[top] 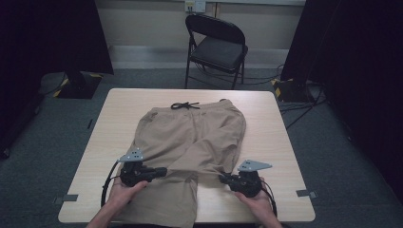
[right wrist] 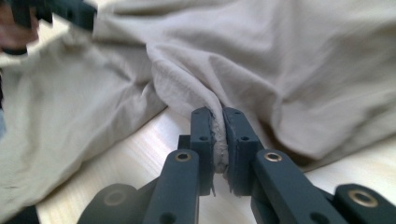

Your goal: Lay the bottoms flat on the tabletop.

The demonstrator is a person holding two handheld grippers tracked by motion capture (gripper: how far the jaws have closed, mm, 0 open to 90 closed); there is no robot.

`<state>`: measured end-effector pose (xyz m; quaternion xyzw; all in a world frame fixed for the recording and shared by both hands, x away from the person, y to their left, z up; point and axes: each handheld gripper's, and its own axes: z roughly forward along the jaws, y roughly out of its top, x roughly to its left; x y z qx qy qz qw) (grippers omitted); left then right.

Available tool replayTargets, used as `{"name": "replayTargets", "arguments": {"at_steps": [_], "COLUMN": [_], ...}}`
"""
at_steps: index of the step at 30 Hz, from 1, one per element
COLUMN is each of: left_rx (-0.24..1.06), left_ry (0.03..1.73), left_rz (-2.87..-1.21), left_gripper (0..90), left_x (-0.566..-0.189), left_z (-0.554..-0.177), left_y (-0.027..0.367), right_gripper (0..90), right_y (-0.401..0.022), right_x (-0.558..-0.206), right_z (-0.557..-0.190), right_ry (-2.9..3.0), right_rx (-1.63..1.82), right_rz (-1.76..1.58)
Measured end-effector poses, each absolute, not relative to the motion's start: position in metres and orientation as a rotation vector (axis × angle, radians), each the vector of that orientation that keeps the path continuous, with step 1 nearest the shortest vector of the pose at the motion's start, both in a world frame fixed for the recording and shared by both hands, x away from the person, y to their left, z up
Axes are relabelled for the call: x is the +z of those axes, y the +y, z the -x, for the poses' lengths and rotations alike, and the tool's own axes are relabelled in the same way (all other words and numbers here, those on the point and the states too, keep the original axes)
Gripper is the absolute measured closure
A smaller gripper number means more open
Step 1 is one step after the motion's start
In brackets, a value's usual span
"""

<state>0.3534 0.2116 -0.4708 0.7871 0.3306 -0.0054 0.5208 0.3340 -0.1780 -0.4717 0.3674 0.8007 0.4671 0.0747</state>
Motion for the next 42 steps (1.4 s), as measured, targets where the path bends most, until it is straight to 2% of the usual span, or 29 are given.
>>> {"name": "replayTargets", "arguments": {"at_steps": [8, 19, 26, 32, 38, 39, 40, 41, 42], "left_rx": [-0.06, -0.103, -0.133, -0.211, -0.232, -0.222, -0.216, -0.213, -0.206], "left_ry": [0.71, 0.575, 0.503, 0.431, 0.425, 0.431, 0.434, 0.44, 0.45], "left_rz": [-1.863, -1.869, -1.873, -1.873, -1.878, -1.882, -1.88, -1.876, -1.871], "left_gripper": [87.6, 87.4, 87.2, 86.6, 79.6, 79.6, 78.7, 78.7, 78.7], "left_x": [-0.462, -0.441, -0.432, -0.426, -0.426, -0.426, -0.425, -0.425, -0.424], "left_z": [-0.344, -0.325, -0.312, -0.303, -0.302, -0.303, -0.305, -0.305, -0.307], "left_y": [0.197, 0.16, 0.129, 0.101, 0.095, 0.098, 0.101, 0.103, 0.107], "right_gripper": [84.2, 83.8, 83.6, 83.6, 83.6, 83.1, 77.0, 77.0, 73.3], "right_y": [-0.229, -0.253, -0.283, -0.305, -0.324, -0.325, -0.327, -0.327, -0.328], "right_x": [-0.442, -0.423, -0.409, -0.403, -0.408, -0.41, -0.414, -0.414, -0.415], "right_z": [-0.325, -0.315, -0.303, -0.296, -0.29, -0.29, -0.289, -0.289, -0.289], "right_ry": [2.216, 2.187, 2.113, 2.05, 2.019, 2.022, 2.021, 2.021, 2.017], "right_rx": [1.474, 1.43, 1.415, 1.412, 1.368, 1.361, 1.368, 1.368, 1.376], "right_rz": [-1.18, -1.184, -1.208, -1.234, -1.3, -1.308, -1.318, -1.318, -1.317]}}
